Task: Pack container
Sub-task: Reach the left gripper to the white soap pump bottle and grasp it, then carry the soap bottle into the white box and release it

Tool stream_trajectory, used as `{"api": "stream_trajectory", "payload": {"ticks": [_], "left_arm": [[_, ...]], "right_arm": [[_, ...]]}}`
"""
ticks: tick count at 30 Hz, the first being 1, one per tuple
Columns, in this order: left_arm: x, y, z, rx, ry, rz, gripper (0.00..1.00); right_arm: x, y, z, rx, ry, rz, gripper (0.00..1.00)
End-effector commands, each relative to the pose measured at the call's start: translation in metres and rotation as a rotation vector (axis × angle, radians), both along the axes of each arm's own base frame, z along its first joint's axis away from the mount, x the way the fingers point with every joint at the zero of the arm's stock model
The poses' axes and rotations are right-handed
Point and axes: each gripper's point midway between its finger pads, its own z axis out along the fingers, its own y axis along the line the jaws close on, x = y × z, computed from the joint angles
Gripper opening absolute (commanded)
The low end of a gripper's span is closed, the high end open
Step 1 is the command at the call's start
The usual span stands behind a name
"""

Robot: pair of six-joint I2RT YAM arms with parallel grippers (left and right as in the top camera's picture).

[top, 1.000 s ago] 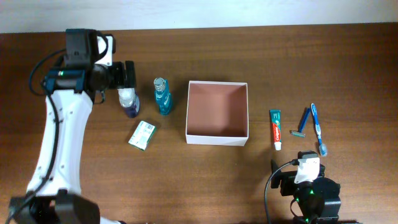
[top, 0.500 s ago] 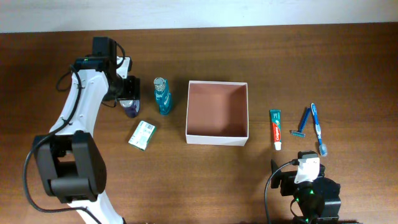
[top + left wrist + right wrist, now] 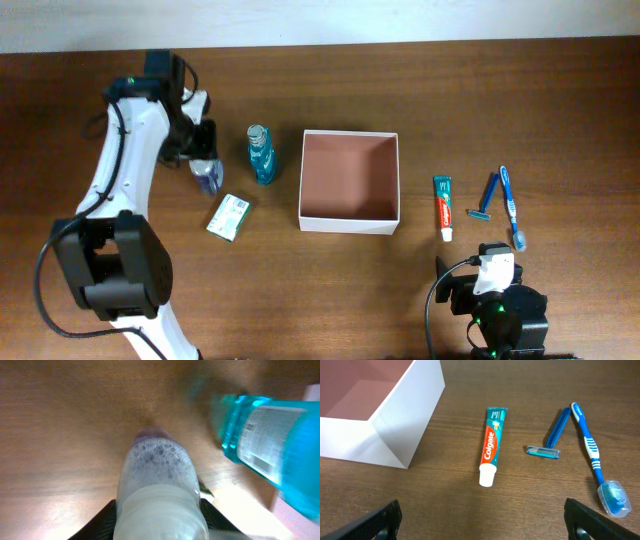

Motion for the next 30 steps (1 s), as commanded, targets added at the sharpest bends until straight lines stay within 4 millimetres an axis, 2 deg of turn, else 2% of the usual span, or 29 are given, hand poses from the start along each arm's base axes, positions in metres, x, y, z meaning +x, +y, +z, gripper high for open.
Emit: {"api": "stream_trajectory", "payload": {"ticks": [1, 2, 4, 5, 7, 10, 13, 14, 16, 18, 20, 22, 23, 25, 30], "left_arm": [[0.019, -0.001, 0.099, -0.007, -0.202, -0.003, 0.16], [0.017, -0.003, 0.111, -0.01, -0.216, -0.006, 0.16], [0.005, -0.014, 0.158, -0.027, -0.276, -0.009, 0.16], [-0.008, -0.028, 0.181, -0.044, -0.298, -0.029, 0.16], [-0.02, -0.048, 0.195, -0.075, -0.306, -0.058, 0.16], [-0.031, -0.075, 0.2, -0.125, -0.296, -0.083, 0.16], [-0.039, -0.115, 0.196, -0.15, -0.276, -0.157, 0.16], [-0.042, -0.136, 0.192, -0.16, -0.275, -0.201, 0.16], [-0.042, -0.154, 0.189, -0.17, -0.28, -0.232, 0.16], [-0.04, -0.183, 0.178, -0.185, -0.29, -0.286, 0.16], [-0.036, -0.198, 0.162, -0.174, -0.287, -0.292, 0.16], [-0.029, -0.214, 0.131, -0.161, -0.273, -0.293, 0.16], [-0.024, -0.225, 0.105, -0.167, -0.261, -0.29, 0.16], [-0.021, -0.233, 0.08, -0.163, -0.257, -0.3, 0.17], [-0.011, -0.225, 0.031, -0.076, -0.275, -0.282, 0.19]], "right_arm": [[0.0, 0.0, -0.001, 0.005, -0.003, -0.001, 0.99], [0.0, 0.0, -0.001, 0.005, -0.003, -0.001, 0.99], [0.0, 0.0, -0.001, 0.005, -0.003, -0.001, 0.99], [0.0, 0.0, -0.001, 0.005, -0.003, -0.001, 0.99], [0.0, 0.0, -0.001, 0.005, -0.003, -0.001, 0.99], [0.0, 0.0, -0.001, 0.005, -0.003, -0.001, 0.98], [0.0, 0.0, -0.001, 0.005, -0.003, -0.001, 0.99], [0.0, 0.0, -0.001, 0.005, -0.003, -0.001, 0.99], [0.0, 0.0, -0.001, 0.005, -0.003, -0.001, 0.99], [0.0, 0.0, -0.001, 0.005, -0.003, -0.001, 0.99], [0.0, 0.0, -0.001, 0.005, -0.003, -0.001, 0.99], [0.0, 0.0, -0.001, 0.005, -0.003, -0.001, 0.99], [0.0, 0.0, -0.001, 0.005, -0.003, -0.001, 0.99], [0.0, 0.0, -0.001, 0.005, -0.003, -0.001, 0.99], [0.0, 0.0, -0.001, 0.005, -0.003, -0.001, 0.99]]}}
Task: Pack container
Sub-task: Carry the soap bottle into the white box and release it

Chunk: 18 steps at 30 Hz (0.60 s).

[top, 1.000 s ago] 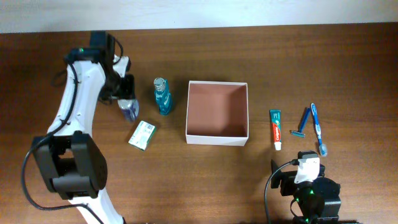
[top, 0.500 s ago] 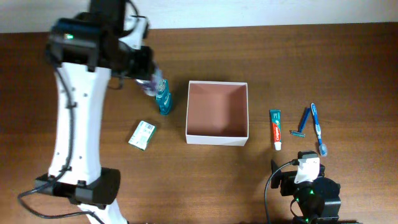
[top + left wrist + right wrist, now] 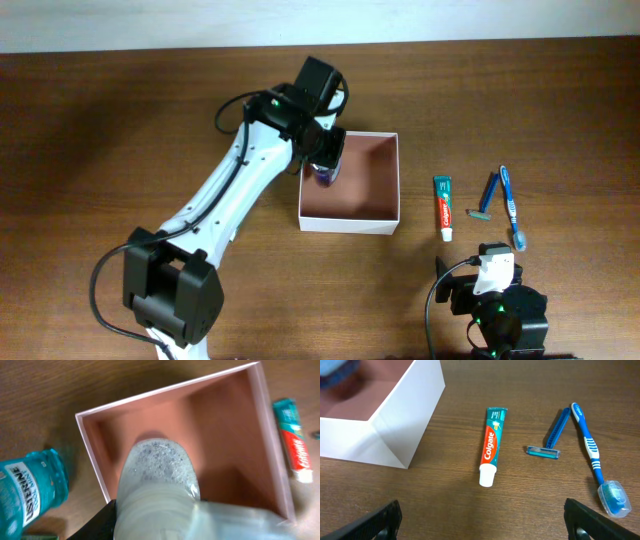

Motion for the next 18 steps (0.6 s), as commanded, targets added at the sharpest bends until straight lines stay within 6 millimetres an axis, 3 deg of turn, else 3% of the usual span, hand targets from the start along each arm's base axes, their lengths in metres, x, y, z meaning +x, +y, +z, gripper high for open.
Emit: {"api": "stream_trajectory", "payload": {"ticks": [1, 3, 5, 9, 12, 14, 18], "left_arm": [[0.014, 0.011, -0.011, 0.045, -0.083, 0.054, 0.22], [0.02, 0.012, -0.018, 0.057, -0.111, 0.062, 0.27], [0.024, 0.01, -0.018, 0.05, -0.129, 0.057, 0.39], [0.026, 0.005, -0.014, 0.025, -0.141, 0.05, 0.8], [0.028, 0.001, -0.003, 0.002, -0.152, 0.043, 0.82], [0.029, -0.002, 0.015, -0.018, -0.166, 0.04, 0.82], [0.026, 0.0, 0.07, -0.042, -0.208, 0.042, 0.82]], "right_arm": [[0.0, 0.0, -0.001, 0.005, -0.002, -0.001, 0.99], [0.0, 0.0, -0.001, 0.005, -0.002, -0.001, 0.99], [0.0, 0.0, -0.001, 0.006, -0.002, -0.001, 0.99], [0.0, 0.0, -0.001, 0.005, -0.002, -0.001, 0.99], [0.0, 0.0, -0.001, 0.005, -0.001, -0.001, 0.99], [0.0, 0.0, -0.001, 0.005, -0.002, -0.001, 0.99], [0.0, 0.0, -0.001, 0.005, -0.002, -0.001, 0.99]]}}
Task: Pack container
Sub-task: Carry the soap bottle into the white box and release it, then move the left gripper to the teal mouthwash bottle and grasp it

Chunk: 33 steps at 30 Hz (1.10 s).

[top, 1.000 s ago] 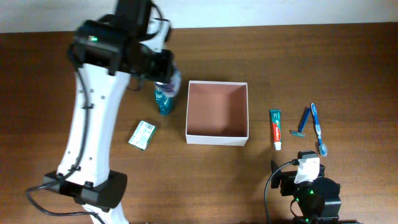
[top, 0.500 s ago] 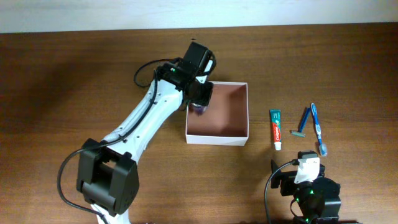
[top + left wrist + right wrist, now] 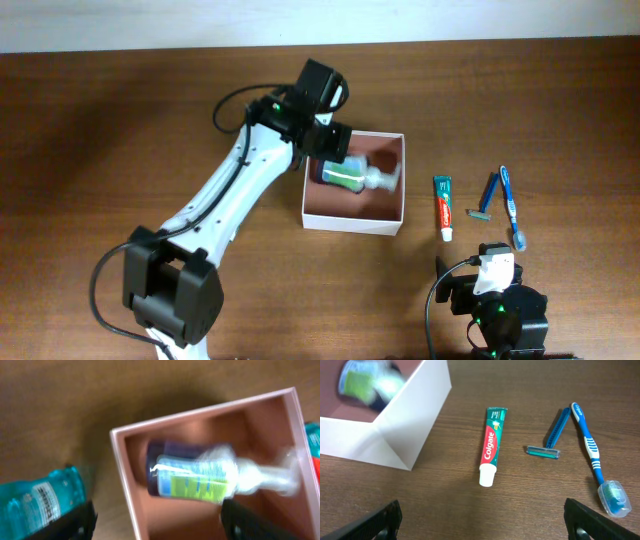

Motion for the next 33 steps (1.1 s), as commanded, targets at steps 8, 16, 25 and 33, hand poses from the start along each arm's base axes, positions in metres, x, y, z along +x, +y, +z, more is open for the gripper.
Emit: {"api": "stream_trajectory", "payload": {"ticks": [8, 16, 25, 33], "left_arm": [[0.002, 0.057, 0.119, 0.014, -0.137, 0.121, 0.87], [0.017, 0.103, 0.018, 0.058, 0.158, 0.214, 0.83], [0.015, 0.105, -0.057, 0.139, 0.346, 0.216, 0.62], [0.012, 0.107, -0.046, 0.141, 0.344, 0.217, 0.21]], "right_arm": [[0.0, 0.0, -0.001, 0.005, -0.002, 0.0, 0.99], [0.0, 0.0, -0.001, 0.005, -0.002, 0.0, 0.99], [0.0, 0.0, -0.001, 0.005, -0.002, 0.0, 0.99], [0.0, 0.0, -0.001, 0.005, -0.002, 0.0, 0.99]]}}
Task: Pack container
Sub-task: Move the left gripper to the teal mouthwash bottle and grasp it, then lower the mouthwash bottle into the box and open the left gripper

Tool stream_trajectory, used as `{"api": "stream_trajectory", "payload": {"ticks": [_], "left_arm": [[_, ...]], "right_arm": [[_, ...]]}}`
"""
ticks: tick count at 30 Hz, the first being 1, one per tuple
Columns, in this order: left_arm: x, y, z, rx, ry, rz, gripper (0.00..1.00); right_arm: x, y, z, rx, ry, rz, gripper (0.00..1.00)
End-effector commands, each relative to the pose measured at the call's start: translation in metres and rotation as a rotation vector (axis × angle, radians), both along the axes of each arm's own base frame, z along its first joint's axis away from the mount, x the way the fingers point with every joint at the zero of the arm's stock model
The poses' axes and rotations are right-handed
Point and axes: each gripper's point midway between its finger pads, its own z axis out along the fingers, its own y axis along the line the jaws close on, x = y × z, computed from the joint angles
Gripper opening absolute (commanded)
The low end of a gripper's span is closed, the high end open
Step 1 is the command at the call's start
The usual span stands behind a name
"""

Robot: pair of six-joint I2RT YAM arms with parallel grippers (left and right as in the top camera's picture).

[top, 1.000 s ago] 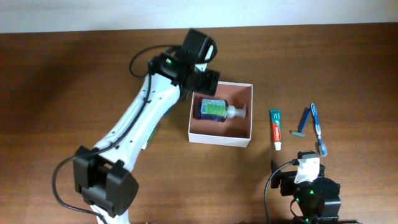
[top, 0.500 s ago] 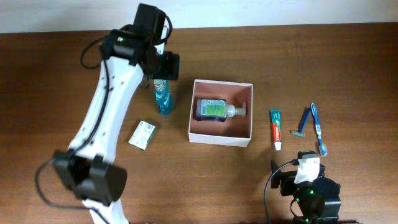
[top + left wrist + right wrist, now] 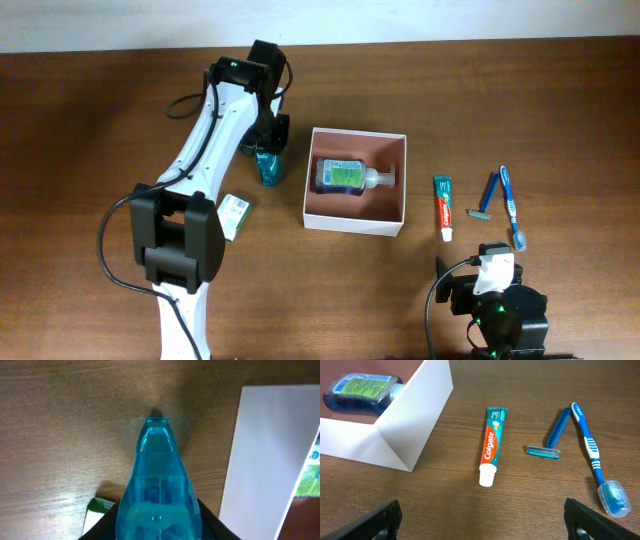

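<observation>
A teal mouthwash bottle point(image 3: 266, 166) stands left of the white box point(image 3: 352, 226). My left gripper point(image 3: 268, 140) is over it. In the left wrist view the black fingers hug both sides of the mouthwash bottle point(image 3: 157, 480), so the left gripper point(image 3: 157, 527) is shut on it. A clear pump soap bottle point(image 3: 346, 176) with a green label lies on its side inside the box. Toothpaste point(image 3: 491, 445), a blue razor point(image 3: 552, 435) and a blue toothbrush point(image 3: 594, 455) lie on the table right of the box. My right gripper point(image 3: 482, 520) hangs open and holds nothing.
A small green and white carton point(image 3: 234, 215) lies on the table below and to the left of the mouthwash. The box's white wall point(image 3: 260, 450) stands close to the right of the held bottle. The right arm's base point(image 3: 497, 310) sits at the front edge.
My left gripper has left the box, where it was open over the soap bottle, and now sits shut on the mouthwash bottle to the box's left. The soap bottle lies still inside.
First my left gripper held the soap bottle at the far left of the table. Then it held it over the box. After that the bottle lay in the box and the gripper was open. Now that gripper grips the mouthwash. The right arm stayed put.
</observation>
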Motion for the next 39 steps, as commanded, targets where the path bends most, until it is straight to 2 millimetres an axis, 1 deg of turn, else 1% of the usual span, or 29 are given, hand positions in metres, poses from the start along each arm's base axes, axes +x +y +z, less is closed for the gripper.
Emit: {"api": "stream_trajectory", "payload": {"ticks": [1, 3, 4, 7, 8, 10, 11, 12, 13, 14, 16, 17, 19, 21, 25, 27, 28, 29, 31, 32, 33, 36, 39], "left_arm": [[-0.003, 0.002, 0.027, -0.008, -0.019, 0.003, 0.14], [-0.006, 0.002, 0.044, -0.01, -0.032, 0.001, 0.06], [-0.009, 0.002, 0.062, -0.003, -0.051, -0.005, 0.05], [-0.017, -0.008, 0.099, -0.016, -0.105, -0.048, 0.05], [-0.022, -0.019, 0.115, -0.03, -0.137, -0.073, 0.05], [-0.027, -0.033, 0.13, -0.046, -0.175, -0.107, 0.06], [-0.029, -0.045, 0.136, -0.057, -0.198, -0.134, 0.06], [-0.032, -0.065, 0.14, -0.073, -0.227, -0.176, 0.1], [-0.033, -0.074, 0.141, -0.08, -0.237, -0.194, 0.1], [-0.035, -0.09, 0.139, -0.091, -0.248, -0.218, 0.1], [-0.036, -0.104, 0.137, -0.094, -0.264, -0.234, 0.1], [-0.032, -0.108, 0.135, -0.065, -0.29, -0.221, 0.1], [-0.025, -0.11, 0.129, 0.0, -0.323, -0.193, 0.11], [-0.023, -0.114, 0.117, 0.02, -0.31, -0.198, 0.11], [-0.016, -0.113, 0.095, 0.056, -0.276, -0.195, 0.11], [-0.007, -0.118, 0.079, 0.062, -0.267, -0.194, 0.15], [-0.004, -0.121, 0.071, 0.064, -0.262, -0.196, 0.24], [-0.002, -0.125, 0.059, 0.067, -0.249, -0.201, 0.42], [-0.003, -0.132, 0.047, 0.044, -0.217, -0.211, 0.64], [-0.005, -0.135, 0.046, 0.028, -0.206, -0.215, 0.85], [-0.007, -0.138, 0.046, 0.006, -0.195, -0.218, 0.99], [-0.01, -0.142, 0.053, -0.022, -0.193, -0.222, 0.99], [-0.014, -0.138, 0.064, -0.019, -0.187, -0.222, 0.99]], "right_arm": [[0.0, 0.0, -0.001, 0.004, -0.003, 0.0, 0.99], [0.0, 0.0, -0.001, 0.004, -0.003, 0.0, 0.99], [0.0, 0.0, -0.001, 0.005, -0.002, -0.001, 0.99], [0.0, 0.0, -0.001, 0.004, -0.002, 0.0, 0.99], [0.0, 0.0, -0.001, 0.004, -0.002, 0.0, 0.99], [0.0, 0.0, -0.001, 0.005, -0.003, -0.001, 0.99], [0.0, 0.0, -0.001, 0.005, -0.002, -0.001, 0.99], [0.0, 0.0, -0.001, 0.004, -0.002, 0.0, 0.98], [0.0, 0.0, -0.001, 0.004, -0.002, 0.0, 0.99], [0.0, 0.0, -0.001, 0.004, -0.003, 0.0, 0.99], [0.0, 0.0, -0.001, 0.005, -0.002, -0.001, 0.99], [0.0, 0.0, -0.001, 0.005, -0.002, -0.001, 0.99], [0.0, 0.0, -0.001, 0.005, -0.002, -0.001, 0.99], [0.0, 0.0, -0.001, 0.004, -0.002, 0.0, 0.99], [0.0, 0.0, -0.001, 0.004, -0.002, 0.0, 0.99], [0.0, 0.0, -0.001, 0.005, -0.002, -0.001, 0.99], [0.0, 0.0, -0.001, 0.005, -0.003, -0.001, 0.99], [0.0, 0.0, -0.001, 0.005, -0.002, -0.001, 0.99], [0.0, 0.0, -0.001, 0.004, -0.003, 0.0, 0.99], [0.0, 0.0, -0.001, 0.004, -0.002, 0.0, 0.99], [0.0, 0.0, -0.001, 0.005, -0.002, -0.001, 0.99], [0.0, 0.0, -0.001, 0.004, -0.003, 0.0, 0.99], [0.0, 0.0, -0.001, 0.005, -0.002, -0.001, 0.99]]}}
